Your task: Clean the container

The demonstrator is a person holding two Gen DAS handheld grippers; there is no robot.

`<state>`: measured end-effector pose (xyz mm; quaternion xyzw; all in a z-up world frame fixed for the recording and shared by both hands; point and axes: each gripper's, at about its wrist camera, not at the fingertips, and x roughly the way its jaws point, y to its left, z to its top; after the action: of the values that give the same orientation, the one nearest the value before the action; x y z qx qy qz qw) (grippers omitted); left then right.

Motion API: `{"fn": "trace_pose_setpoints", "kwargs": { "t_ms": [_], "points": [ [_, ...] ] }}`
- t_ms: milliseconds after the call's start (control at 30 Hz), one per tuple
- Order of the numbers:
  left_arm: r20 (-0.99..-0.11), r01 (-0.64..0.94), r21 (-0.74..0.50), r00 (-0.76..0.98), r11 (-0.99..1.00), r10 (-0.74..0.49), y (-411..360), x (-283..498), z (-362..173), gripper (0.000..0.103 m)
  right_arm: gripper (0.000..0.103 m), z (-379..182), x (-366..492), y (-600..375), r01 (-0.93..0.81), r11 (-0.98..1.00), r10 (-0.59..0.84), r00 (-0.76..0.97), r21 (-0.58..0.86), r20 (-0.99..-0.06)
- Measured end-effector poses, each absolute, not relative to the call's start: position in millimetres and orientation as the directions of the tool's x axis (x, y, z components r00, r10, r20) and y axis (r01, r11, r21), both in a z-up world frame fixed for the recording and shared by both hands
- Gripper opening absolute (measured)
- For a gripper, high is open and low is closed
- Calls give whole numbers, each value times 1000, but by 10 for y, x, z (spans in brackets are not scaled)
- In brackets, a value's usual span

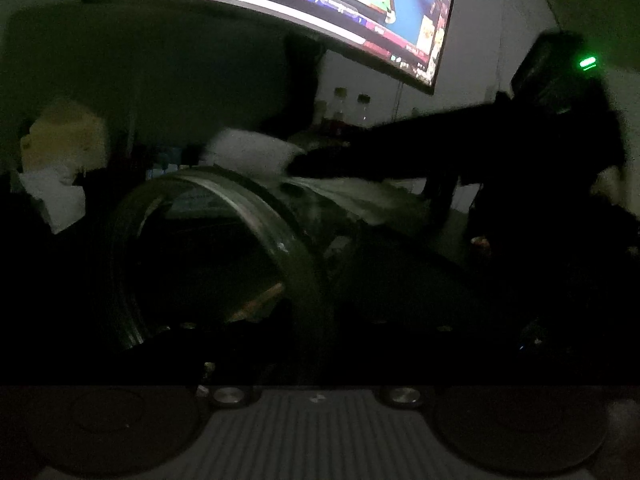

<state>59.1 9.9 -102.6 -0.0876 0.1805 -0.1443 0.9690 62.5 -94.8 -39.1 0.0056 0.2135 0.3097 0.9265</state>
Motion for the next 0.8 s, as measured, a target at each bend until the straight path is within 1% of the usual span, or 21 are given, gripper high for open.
{"fn": "trace_pose_setpoints", "kwargs": {
  "t_ms": [33,67,100,167,233,300,367,433,500,533,600,633,700,733,767,800],
  "points": [
    [-296,250,-234,902,940,-314,108,573,-1019,14,9,-391,685,-1000,-534,832,544,736,149,-403],
    [-268,253,-245,910,936,-316,117,554,-1013,7,9,-380,723,-1060,-512,842,533,744,168,-403],
    [-234,258,-274,917,926,-324,144,546,-1001,4,9,-362,737,-1125,-505,841,539,746,196,-391],
    [-167,275,-374,919,885,-356,248,573,-958,4,9,-310,714,-1212,-512,828,561,744,230,-364],
    [-145,294,-455,907,841,-396,339,630,-904,5,9,-266,655,-1251,-517,825,565,748,229,-347],
    [-134,315,-498,893,808,-431,383,658,-875,6,9,-235,624,-1258,-531,814,581,739,237,-341],
    [-138,315,-449,900,836,-413,332,627,-864,8,9,-210,596,-1241,-550,799,601,724,242,-338],
    [-146,299,-376,915,877,-375,255,578,-849,13,9,-225,582,-1161,-562,795,605,714,226,-353],
    [-175,293,-309,918,905,-357,179,557,-843,24,9,-285,595,-1056,-572,793,603,693,207,-394],
    [-189,291,-275,918,916,-348,140,546,-848,26,9,-320,596,-1013,-577,792,603,687,200,-406],
    [-217,283,-213,920,935,-327,71,535,-878,26,9,-342,569,-967,-574,800,591,700,177,-400],
    [-237,277,-193,918,941,-319,48,545,-900,26,9,-352,556,-943,-572,803,585,707,166,-397],
    [-250,262,-174,920,949,-300,35,558,-947,33,9,-363,551,-913,-571,807,578,713,151,-396],
    [-251,257,-181,921,949,-298,46,564,-966,34,9,-366,555,-906,-570,808,576,715,146,-396],
    [-246,250,-193,924,949,-294,62,567,-979,39,9,-367,561,-905,-570,809,575,716,144,-397],
    [-241,237,-193,929,952,-280,66,566,-989,45,9,-369,566,-899,-569,810,573,718,141,-396]
  ]
}}
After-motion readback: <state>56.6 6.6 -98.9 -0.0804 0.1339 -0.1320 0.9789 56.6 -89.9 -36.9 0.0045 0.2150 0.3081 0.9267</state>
